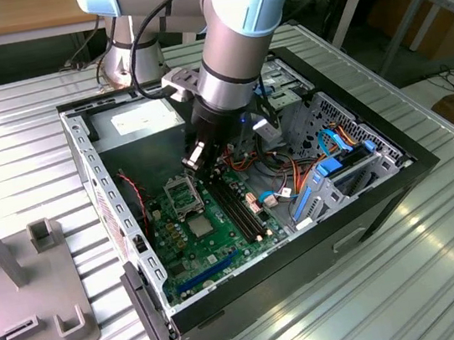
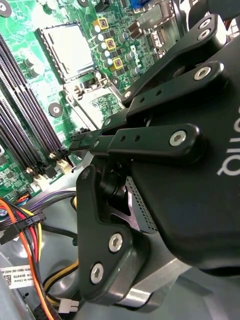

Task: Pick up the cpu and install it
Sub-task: 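Close the cpu cover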

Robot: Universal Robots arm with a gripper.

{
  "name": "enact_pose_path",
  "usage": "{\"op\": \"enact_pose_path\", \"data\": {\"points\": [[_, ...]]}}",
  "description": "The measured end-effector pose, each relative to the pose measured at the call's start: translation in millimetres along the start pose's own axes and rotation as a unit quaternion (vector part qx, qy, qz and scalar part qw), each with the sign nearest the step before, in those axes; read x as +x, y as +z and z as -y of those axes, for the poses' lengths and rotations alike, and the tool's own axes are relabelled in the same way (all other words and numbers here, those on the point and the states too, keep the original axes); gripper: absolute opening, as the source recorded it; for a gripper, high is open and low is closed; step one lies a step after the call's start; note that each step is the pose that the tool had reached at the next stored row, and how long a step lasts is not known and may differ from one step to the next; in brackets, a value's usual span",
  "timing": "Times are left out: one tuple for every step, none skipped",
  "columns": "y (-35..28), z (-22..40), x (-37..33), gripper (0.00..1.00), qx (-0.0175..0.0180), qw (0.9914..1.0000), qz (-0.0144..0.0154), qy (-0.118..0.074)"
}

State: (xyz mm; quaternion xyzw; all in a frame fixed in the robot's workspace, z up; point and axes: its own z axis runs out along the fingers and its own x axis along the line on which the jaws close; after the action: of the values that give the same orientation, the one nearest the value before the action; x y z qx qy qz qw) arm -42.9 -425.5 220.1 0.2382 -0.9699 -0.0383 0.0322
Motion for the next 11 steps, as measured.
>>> {"op": "enact_pose_path", "data": {"points": [[0.3, -0.3, -0.2, 0.11, 0.0000, 1.00000, 0.0000, 0.000], [0.6, -0.6, -0.4, 0.11, 0.0000, 1.00000, 0.0000, 0.000], [0.8, -1.0, -0.5, 0.11, -0.0001, 1.00000, 0.0001, 0.000], [1.0, -1.2, -0.7, 0.11, -0.0002, 1.00000, 0.0001, 0.000], [1.3, -1.7, -0.9, 0.11, -0.0003, 1.00000, 0.0001, 0.000], [1.8, -2.2, -1.2, 0.11, -0.0005, 1.00000, 0.0003, 0.000], [2.5, -2.7, -1.5, 0.11, -0.0008, 1.00000, 0.0004, 0.000], [3.0, -3.0, -1.8, 0.11, -0.0009, 1.00000, 0.0005, 0.000], [3.8, -3.3, -1.9, 0.11, -0.0014, 1.00000, 0.0007, 0.000], [4.3, -3.4, -1.7, 0.11, -0.0016, 1.00000, 0.0008, 0.000], [4.9, -3.6, -1.1, 0.11, -0.0018, 1.00000, 0.0009, 0.000]]}}
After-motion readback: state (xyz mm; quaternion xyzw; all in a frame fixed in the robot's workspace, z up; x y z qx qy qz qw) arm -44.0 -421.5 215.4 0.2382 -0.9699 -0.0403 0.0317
